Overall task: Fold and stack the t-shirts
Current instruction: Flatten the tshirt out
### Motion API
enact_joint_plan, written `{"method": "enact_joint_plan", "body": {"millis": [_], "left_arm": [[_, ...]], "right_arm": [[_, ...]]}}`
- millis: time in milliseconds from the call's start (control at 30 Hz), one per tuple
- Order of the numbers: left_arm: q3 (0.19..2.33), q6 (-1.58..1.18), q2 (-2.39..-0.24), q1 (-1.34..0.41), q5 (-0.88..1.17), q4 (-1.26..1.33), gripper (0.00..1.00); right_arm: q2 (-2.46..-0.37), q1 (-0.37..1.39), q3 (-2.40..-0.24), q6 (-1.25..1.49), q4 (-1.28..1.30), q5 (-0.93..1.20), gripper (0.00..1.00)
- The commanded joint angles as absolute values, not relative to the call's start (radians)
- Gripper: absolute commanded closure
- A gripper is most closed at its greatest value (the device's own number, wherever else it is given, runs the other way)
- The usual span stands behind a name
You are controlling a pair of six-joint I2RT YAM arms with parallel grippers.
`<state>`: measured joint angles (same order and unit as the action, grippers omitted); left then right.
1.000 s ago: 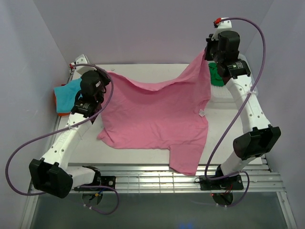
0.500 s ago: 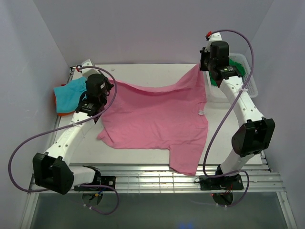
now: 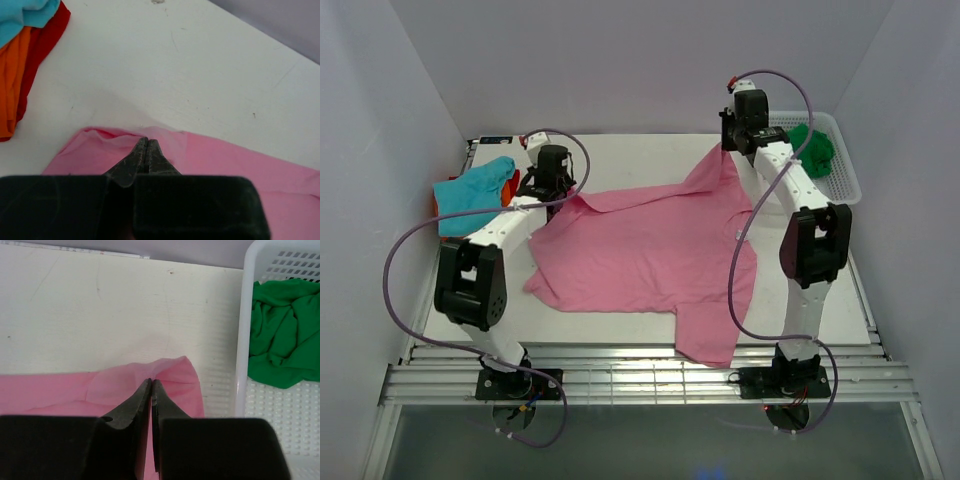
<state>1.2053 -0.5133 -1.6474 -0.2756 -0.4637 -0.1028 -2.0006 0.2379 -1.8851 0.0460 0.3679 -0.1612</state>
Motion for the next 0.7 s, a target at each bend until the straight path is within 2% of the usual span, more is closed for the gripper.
{"method": "enact_joint_plan", "body": {"millis": [0,233,400,467,500,567,600,633,667], "left_arm": [[1.307,-0.500,-1.744,-0.262,-0.436,-0.130,1.00],[1.521,-0.480,-1.928,-0.230,-0.455,-0.158,1.00],[1.589,-0.606,-2.012,-0.138,-0.607,-0.095,1.00],[1.606,-0.634,-2.040,-0.104,-0.630,-0.080,0.93],[1.614,-0.635,-2.066,-0.100,-0.649,-0.062,0.84],[1.637,-0.591,-2.089,-0.087,-0.641,-0.029,0.58],[1.653,-0.577,-2.103,-0.086,-0.643,-0.032,0.45],[1.690,-0.569,-2.132,-0.084,-0.662,-0.040,0.26],[1.703,-0.560,-2.143,-0.083,-0.661,-0.049,0.25]], "right_arm": [[-2.077,0.239,-2.026,0.048,0.399,-0.170,0.92],[-2.238,0.235,-2.212,0.055,0.384,-0.219,0.92],[-2.218,0.215,-2.079,0.187,0.194,-0.354,0.90],[-2.212,0.210,-2.014,0.204,0.116,-0.391,0.80],[-2.223,0.210,-2.013,0.201,0.101,-0.396,0.67],[-2.252,0.210,-2.066,0.186,0.094,-0.393,0.39],[-2.288,0.210,-2.100,0.178,0.118,-0.397,0.15],[-2.307,0.210,-2.130,0.173,0.135,-0.405,0.13],[-2.319,0.210,-2.170,0.172,0.146,-0.408,0.12]]}}
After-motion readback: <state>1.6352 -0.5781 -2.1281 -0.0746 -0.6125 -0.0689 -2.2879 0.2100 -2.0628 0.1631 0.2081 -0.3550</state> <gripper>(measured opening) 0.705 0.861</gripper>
